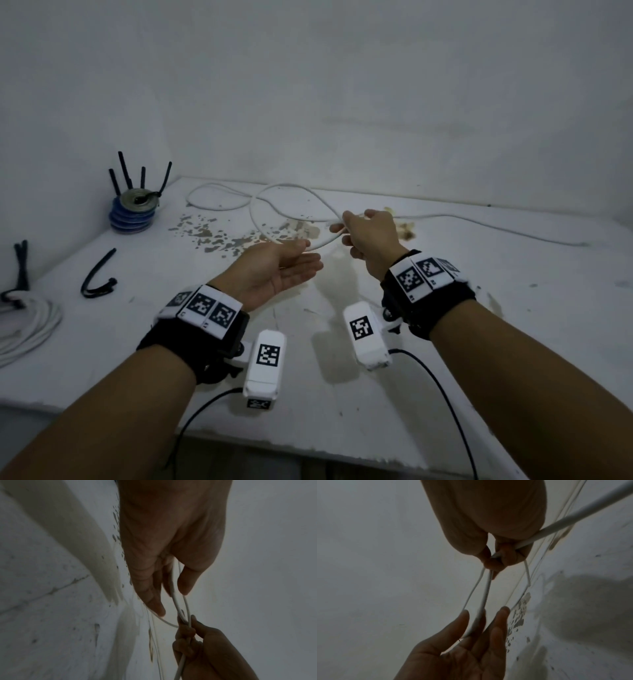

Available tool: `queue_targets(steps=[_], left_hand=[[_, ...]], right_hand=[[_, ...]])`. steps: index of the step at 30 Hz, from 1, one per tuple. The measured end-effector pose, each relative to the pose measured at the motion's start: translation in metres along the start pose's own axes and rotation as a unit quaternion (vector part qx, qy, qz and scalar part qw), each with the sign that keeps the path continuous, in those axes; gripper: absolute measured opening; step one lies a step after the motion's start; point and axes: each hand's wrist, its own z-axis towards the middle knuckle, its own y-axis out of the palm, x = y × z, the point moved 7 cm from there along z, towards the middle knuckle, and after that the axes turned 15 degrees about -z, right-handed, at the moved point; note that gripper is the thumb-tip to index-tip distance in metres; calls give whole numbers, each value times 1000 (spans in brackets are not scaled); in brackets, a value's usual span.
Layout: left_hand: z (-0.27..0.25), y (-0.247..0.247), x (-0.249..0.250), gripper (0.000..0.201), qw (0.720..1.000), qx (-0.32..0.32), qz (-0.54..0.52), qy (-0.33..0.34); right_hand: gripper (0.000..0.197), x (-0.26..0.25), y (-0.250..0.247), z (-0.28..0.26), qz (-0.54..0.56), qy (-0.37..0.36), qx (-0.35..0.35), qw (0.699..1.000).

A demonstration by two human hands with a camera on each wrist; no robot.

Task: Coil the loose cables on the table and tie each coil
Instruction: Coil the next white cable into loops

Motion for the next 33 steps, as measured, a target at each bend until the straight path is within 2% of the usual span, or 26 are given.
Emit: queue_targets(steps=[2,4,8,12,15,17,19,21,25,28,30,33], left_hand=[[4,-12,8,16,999,33,18,26],[6,-21,20,11,996,54,-10,71],[4,-27,45,21,985,66,-102,124],[5,-14,52,32,988,60,-96,105],[4,-7,55,31,987,47,-127,90],[5,-11,55,36,986,68,-133,73],[7,-16,53,41,987,102,-111,58],[9,-20,51,34,987,129,-84,51],[13,-30,49,17,985,154,-68,35],[16,-39,45,22,981,184,-51,29],[15,-42,45,26,977,210,11,45],[13,-42,51,28,954,242,151,86]], right_hand=[[42,-2,1,-1,0,-11,-2,1000],[33,-4,-2,-1,-17,-34,-7,999],[25,-11,-11,-10,-95,-139,0,986],[35,-10,-5,-16,-213,-222,-18,951],[38,-3,-3,-15,-242,-238,-22,941],[38,-1,-5,-16,-256,-244,-15,935],[37,0,-6,-16,-260,-246,-9,934],[36,0,-6,-16,-253,-246,-4,936],[29,7,-9,-11,-185,-212,14,960],[28,12,-10,-8,-172,-201,42,963],[30,10,-9,-8,-173,-206,61,961],[35,7,-8,-9,-203,-233,73,948]])
